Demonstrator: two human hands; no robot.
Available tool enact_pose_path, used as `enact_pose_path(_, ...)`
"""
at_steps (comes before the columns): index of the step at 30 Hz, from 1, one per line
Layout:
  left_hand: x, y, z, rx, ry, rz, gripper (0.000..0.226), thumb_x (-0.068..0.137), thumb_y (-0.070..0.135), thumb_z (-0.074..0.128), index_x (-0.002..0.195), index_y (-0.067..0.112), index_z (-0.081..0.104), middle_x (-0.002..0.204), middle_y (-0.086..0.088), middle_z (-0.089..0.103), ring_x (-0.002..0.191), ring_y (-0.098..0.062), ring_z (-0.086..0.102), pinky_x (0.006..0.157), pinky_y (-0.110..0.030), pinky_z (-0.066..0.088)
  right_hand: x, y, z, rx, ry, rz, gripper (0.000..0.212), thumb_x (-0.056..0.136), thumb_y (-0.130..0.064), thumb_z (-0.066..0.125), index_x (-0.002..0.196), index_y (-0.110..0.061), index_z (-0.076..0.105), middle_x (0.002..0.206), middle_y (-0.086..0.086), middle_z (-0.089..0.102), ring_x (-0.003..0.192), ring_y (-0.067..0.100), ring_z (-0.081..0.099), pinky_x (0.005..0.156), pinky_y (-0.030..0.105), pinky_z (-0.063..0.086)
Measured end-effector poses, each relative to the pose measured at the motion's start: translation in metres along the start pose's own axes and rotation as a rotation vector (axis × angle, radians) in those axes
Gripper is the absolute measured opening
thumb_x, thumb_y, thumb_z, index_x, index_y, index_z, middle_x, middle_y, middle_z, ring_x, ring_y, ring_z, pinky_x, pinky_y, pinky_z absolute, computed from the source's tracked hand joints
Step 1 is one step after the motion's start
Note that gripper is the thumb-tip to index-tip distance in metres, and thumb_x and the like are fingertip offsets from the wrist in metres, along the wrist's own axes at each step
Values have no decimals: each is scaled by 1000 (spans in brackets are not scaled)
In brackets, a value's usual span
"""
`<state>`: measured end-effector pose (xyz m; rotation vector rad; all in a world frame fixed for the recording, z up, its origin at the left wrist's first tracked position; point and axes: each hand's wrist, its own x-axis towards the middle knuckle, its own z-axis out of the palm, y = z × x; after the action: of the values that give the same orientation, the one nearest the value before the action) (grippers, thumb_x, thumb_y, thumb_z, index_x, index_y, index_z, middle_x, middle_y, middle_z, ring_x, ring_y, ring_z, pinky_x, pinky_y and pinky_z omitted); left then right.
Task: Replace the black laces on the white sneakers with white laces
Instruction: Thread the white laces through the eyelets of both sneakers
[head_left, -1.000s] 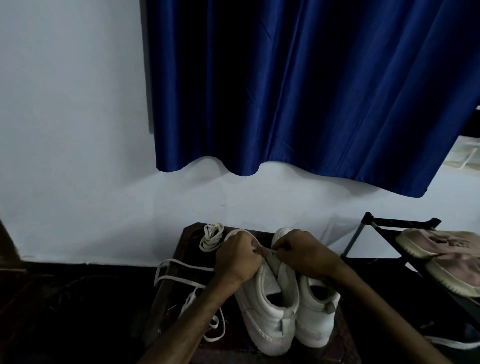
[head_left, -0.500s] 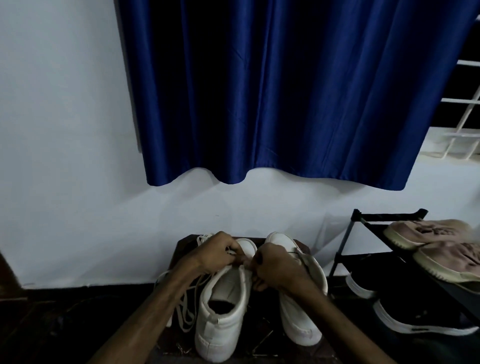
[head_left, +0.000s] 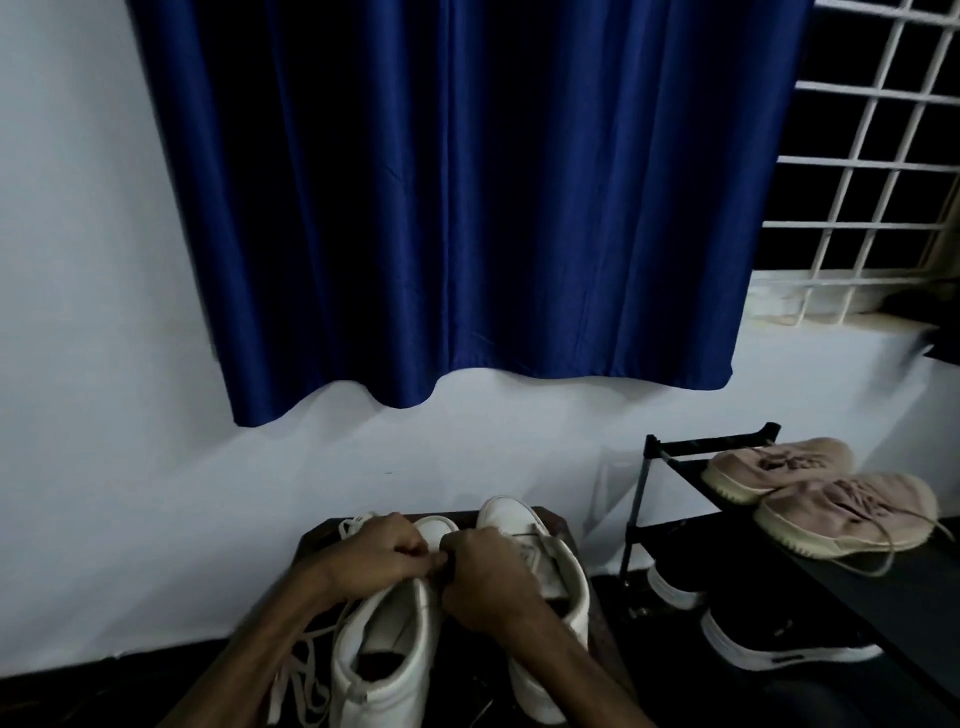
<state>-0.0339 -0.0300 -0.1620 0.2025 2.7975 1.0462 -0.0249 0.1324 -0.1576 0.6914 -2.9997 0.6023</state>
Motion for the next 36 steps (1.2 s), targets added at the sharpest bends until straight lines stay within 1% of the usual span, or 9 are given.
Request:
enact_pose_path(4,-4,-2,11,-74,-2,-24,28,83,18,69,102,-3,69,120,-2,55,107,-7,52,82,-4,37,0,4,-11,-89,-35,-46,22,84,-19,55,102,-13,66,107,13,66,102,34,61,72,32,44)
enact_pose_path(7,-8,-5,17,-155,64,-38,55,63,33,66,113,8,65,131,-4,54,120,-14,52,102,-23,41,-1,4,-23,-213,-3,-155,22,86,-29,54,98,-14,65,106,12,65,101,34,60,69,31,35)
enact_pose_path(11,-9,-9,19,-247,125,-23,45,59,36,65,99,15,68,127,-5,56,121,-17,53,108,-35,39,-8,23,-36,-287,120,-265,27,88,-36,47,89,-16,66,104,7,63,103,31,56,76,34,42)
enact_pose_path(15,-8,-8,23,-216,131,-21,13,61,33,60,72,30,66,129,5,45,125,-8,41,105,-20,28,-17,42,-49,-298,-37,-161,35,90,-45,46,104,-21,68,117,6,58,114,28,50,80,32,35)
enact_pose_path(19,-6,-15,27,-209,147,12,31,54,46,64,82,34,66,132,6,48,127,-14,44,112,-35,32,-3,28,-49,-370,-115,-150,42,94,-48,48,120,-18,61,126,7,53,121,28,47,92,41,43)
enact_pose_path(21,-6,-20,29,-230,149,7,39,50,52,60,85,36,65,130,3,51,124,-16,48,110,-42,37,5,18,-36,-356,-109,-180,46,95,-50,47,117,-12,63,123,12,56,118,31,50,88,37,43)
enact_pose_path(28,-9,-12,27,-172,151,17,24,53,46,59,72,34,65,136,7,45,127,-10,41,112,-29,29,0,12,-26,-257,-66,-204,28,93,-32,53,98,-10,71,105,12,67,104,29,61,69,29,39)
enact_pose_path(33,-3,-22,30,-211,185,37,32,48,53,56,69,33,67,134,6,48,125,-15,46,111,-36,33,-3,22,-68,-325,-299,-94,27,84,-40,63,97,-19,73,101,6,69,102,24,62,81,35,53)
enact_pose_path(36,-3,-24,32,-234,184,49,37,51,50,59,75,26,72,133,7,49,123,-14,48,109,-36,35,9,16,-58,-285,-257,-81,40,86,-56,59,81,-16,58,98,9,64,102,27,59,77,36,48)
